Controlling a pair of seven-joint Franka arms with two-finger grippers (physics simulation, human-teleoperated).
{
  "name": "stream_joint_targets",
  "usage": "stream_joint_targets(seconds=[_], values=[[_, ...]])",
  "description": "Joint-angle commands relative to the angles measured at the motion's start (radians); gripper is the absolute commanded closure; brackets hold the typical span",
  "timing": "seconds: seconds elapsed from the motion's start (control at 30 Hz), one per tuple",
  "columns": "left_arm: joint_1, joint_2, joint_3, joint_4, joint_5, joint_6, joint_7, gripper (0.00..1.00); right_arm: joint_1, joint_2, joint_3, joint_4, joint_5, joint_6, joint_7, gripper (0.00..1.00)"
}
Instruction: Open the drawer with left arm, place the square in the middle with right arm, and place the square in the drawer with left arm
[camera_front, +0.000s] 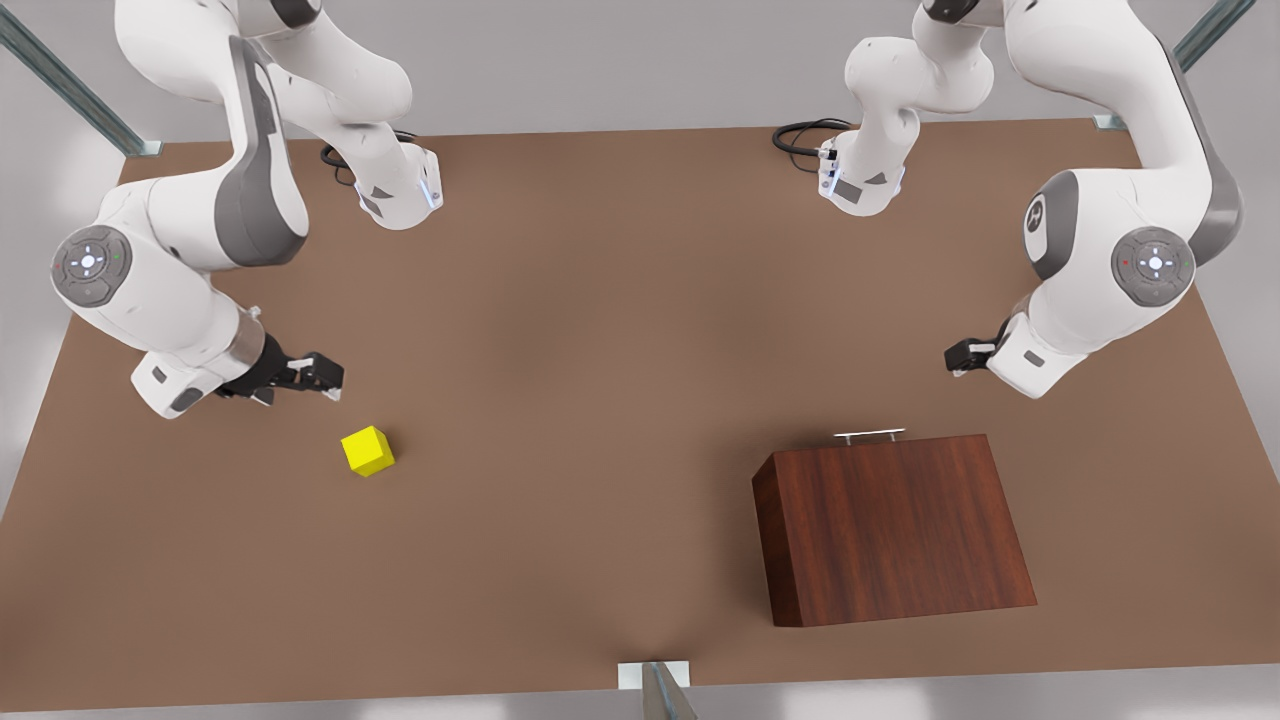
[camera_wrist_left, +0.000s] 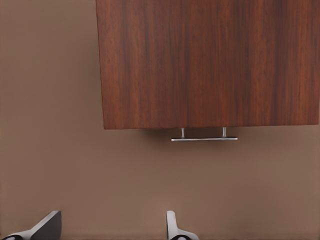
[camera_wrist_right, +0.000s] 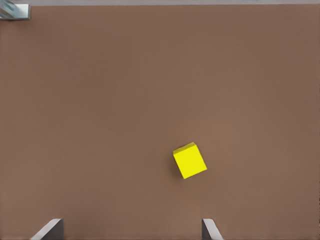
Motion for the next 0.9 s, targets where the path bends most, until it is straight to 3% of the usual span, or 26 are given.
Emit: stream_joint_targets(seconds=[0.0,0.03,0.07,0.13,0.2,0.23,0.3,0.4,0.57,0.63,0.87], values=[[0.000,-0.003,0.000,-0.003,-0.001,-0.001,0.000,0.00,-0.003,0.000,0.000,0.001,0.000,-0.001,0.000,0.00],[-0.003,-0.015,0.000,-0.040,-0.005,-0.003,-0.014,0.00,-0.006,0.001,0.000,0.001,0.000,-0.001,0.000,0.00],[-0.008,-0.055,0.000,-0.183,-0.005,-0.003,-0.027,0.00,0.002,0.001,0.002,0.001,-0.002,0.000,0.017,0.00],[-0.057,-0.096,-0.007,-0.424,-0.018,0.290,-0.688,0.00,0.015,0.037,0.012,0.009,-0.003,-0.001,0.028,0.00],[-0.063,-0.110,-0.005,-0.525,-0.022,0.450,-0.921,0.00,0.074,0.058,0.015,-0.014,-0.006,0.052,0.104,0.00],[-0.065,-0.128,-0.005,-0.608,-0.022,0.548,-0.992,0.00,0.077,0.055,0.028,-0.106,-0.005,0.169,0.138,0.00],[-0.066,-0.130,-0.004,-0.675,-0.021,0.661,-1.113,0.00,0.097,0.052,0.081,-0.200,-0.034,0.261,0.340,0.00],[-0.086,-0.145,-0.002,-0.750,-0.007,0.795,-1.308,0.00,0.124,0.090,0.083,-0.295,-0.041,0.369,0.603,0.00],[-0.089,-0.170,0.000,-0.838,-0.007,0.984,-1.379,0.00,0.034,0.092,0.074,-0.458,-0.034,0.531,0.451,0.00],[-0.088,-0.162,0.001,-0.862,-0.007,1.034,-1.396,0.00,-0.061,0.112,0.069,-0.459,0.127,0.524,0.466,0.00],[-0.088,-0.147,0.003,-0.893,-0.007,1.201,-1.561,0.00,-0.110,0.185,0.068,-0.436,0.117,0.563,0.896,0.00]])
